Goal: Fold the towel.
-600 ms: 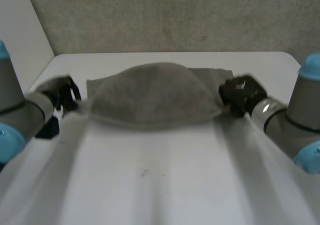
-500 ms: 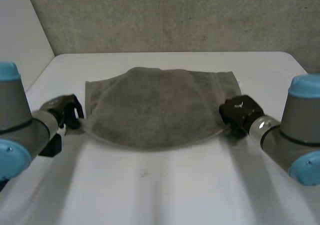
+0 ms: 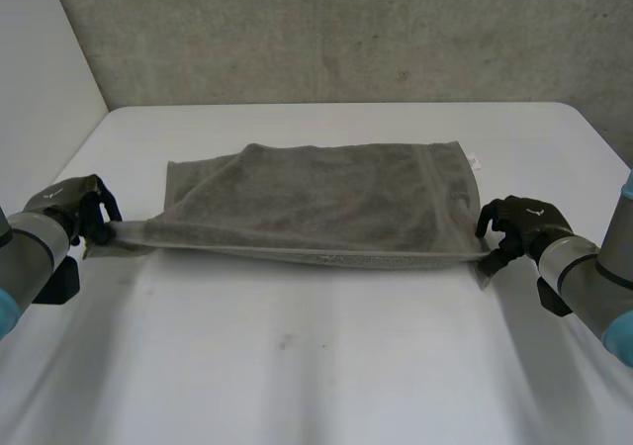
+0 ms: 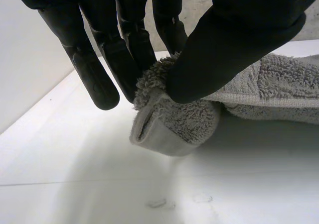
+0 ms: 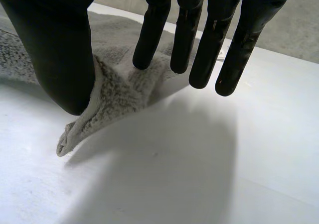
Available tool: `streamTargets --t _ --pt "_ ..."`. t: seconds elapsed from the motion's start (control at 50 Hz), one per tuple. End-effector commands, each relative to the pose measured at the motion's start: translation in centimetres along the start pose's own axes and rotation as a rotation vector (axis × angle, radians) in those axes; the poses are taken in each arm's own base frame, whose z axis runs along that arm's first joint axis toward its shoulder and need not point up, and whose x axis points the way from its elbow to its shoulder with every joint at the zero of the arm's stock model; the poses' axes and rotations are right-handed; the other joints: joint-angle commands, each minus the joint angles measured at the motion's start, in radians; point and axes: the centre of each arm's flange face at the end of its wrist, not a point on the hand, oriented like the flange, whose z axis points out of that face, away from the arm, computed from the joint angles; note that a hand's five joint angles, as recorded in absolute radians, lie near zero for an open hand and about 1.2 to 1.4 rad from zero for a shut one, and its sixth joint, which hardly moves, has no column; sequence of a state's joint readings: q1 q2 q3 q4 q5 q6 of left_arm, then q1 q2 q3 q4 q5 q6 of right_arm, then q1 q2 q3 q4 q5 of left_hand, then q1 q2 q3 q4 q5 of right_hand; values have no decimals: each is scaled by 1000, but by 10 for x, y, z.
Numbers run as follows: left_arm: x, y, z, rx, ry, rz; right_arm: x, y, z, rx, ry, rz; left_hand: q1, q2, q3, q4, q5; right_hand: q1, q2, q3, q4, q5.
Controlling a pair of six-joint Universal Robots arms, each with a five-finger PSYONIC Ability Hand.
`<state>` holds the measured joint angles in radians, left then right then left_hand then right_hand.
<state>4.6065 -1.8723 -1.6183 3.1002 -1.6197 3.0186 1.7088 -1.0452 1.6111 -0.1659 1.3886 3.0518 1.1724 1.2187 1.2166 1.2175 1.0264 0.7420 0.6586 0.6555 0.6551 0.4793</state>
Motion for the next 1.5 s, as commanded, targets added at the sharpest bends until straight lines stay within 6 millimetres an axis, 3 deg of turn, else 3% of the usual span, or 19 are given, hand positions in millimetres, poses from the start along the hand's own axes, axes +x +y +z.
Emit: streamTargets --t 0.02,0.06,0.1,0.3,0.34,0.5,0.62,0.78,0.9,0.96,1.02,1.06,1.1,1.12,1.2,1.22,1.32,1.36,1.5 --pt "0 3 0 -11 -2 1 6 3 1 -19 10 40 224 178 180 179 195 86 169 172 173 174" --pt "0 4 -1 -13 1 1 6 5 1 -33 2 79 224 178 180 179 195 544 627 630 631 632" --pt "3 6 -2 -19 14 4 7 4 0 -32 1 91 224 178 180 179 195 653 737 740 740 741" --pt "6 19 -10 -83 25 30 3 -25 -13 55 -25 3 224 178 180 179 195 654 738 741 741 742" --pt "6 23 -14 -113 26 37 -2 -38 -26 77 -56 -135 224 178 180 179 195 654 738 741 741 742" --pt "6 39 -43 -262 39 168 -3 -36 -62 -71 -69 -567 224 178 180 179 195 654 738 741 741 742" --pt "2 42 -57 -279 36 199 18 -39 -89 -200 9 -745 224 178 180 179 195 654 738 741 741 742" --pt "1 35 -96 -286 48 266 11 -57 -136 -207 4 -857 224 178 180 179 195 654 738 741 741 742" --pt "3 26 -112 -234 66 313 8 -65 -147 -179 -5 -885 224 178 180 179 195 654 738 741 741 742" --pt "5 23 -108 -221 72 342 6 -69 -144 -141 -21 -886 224 178 180 179 195 654 738 741 741 742" --pt "9 20 -98 -215 83 366 9 -68 -125 -102 -37 -877 224 178 180 179 195 654 738 741 741 742" --pt "13 19 -88 -218 89 368 10 -63 -108 -96 -42 -872 224 178 180 179 195 654 738 741 741 742" --pt "17 18 -75 -224 97 368 22 -63 -76 -78 8 -841 224 178 180 179 195 654 738 741 741 742" --pt "21 17 -64 -223 102 370 22 -63 -76 -77 8 -840 224 178 180 179 195 654 738 741 741 742" --pt "32 12 -24 -208 112 365 18 -65 -35 -38 35 -793 224 178 180 179 195 654 738 741 741 742" --pt "32 12 -24 -208 112 365 18 -65 -35 -38 35 -793 224 178 180 179 195 654 738 741 741 742" --pt "40 11 16 -192 111 340 14 -67 15 51 54 -738 224 178 180 179 195 654 738 741 741 742" --pt "46 7 40 -164 111 318 14 -68 27 84 64 -726 224 178 180 179 195 654 738 741 741 742" --pt "59 6 86 -100 121 303 9 -68 67 224 124 -722 224 178 180 179 195 654 738 741 741 742"
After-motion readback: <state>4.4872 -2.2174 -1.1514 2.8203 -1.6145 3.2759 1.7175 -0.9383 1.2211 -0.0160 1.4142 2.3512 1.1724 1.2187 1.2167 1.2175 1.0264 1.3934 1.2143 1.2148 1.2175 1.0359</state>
